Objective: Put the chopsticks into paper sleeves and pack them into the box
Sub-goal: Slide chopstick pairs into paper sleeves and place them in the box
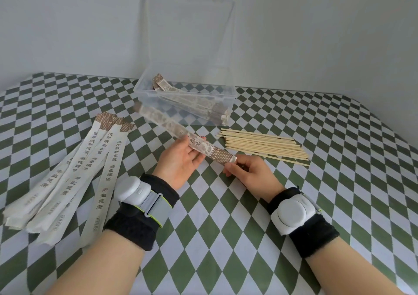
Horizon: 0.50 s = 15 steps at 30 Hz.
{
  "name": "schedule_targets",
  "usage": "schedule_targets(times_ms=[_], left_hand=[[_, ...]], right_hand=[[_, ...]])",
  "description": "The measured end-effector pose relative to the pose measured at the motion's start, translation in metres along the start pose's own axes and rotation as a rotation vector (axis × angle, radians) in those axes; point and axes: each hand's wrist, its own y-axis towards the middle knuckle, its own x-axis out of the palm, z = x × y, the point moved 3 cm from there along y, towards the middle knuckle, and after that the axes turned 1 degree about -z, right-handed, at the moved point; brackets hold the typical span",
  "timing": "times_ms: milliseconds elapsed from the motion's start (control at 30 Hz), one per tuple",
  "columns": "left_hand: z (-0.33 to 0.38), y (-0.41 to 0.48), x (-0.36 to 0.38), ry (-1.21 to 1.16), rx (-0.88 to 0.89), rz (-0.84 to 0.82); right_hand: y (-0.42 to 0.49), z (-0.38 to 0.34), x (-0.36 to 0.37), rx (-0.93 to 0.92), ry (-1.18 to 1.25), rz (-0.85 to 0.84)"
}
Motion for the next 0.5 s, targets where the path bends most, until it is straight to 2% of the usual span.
schedule_targets(times_ms=[133,300,367,433,500], left_hand=[[-0.001,0.000,0.002,0.001,-0.043,-0.083],[0.004,0.002,-0.004,-0.046,0.060,0.004],[0.007,0.004,-0.008,-0.064,0.108,0.064],[0.009,0.005,-0.012,-0.089,0.135,0.104],[0.010,0.005,-0.014,-0.101,0.145,0.127]], right_hand=[[-0.001,-0.001,0.000,-0.016,-0.021,0.014],[-0.001,0.001,-0.005,-0.080,-0.104,0.107],[0.005,0.005,-0.016,-0.112,-0.325,0.223],[0.012,0.011,-0.029,-0.056,-0.562,0.312],[0.018,0.016,-0.039,0.041,-0.700,0.298]])
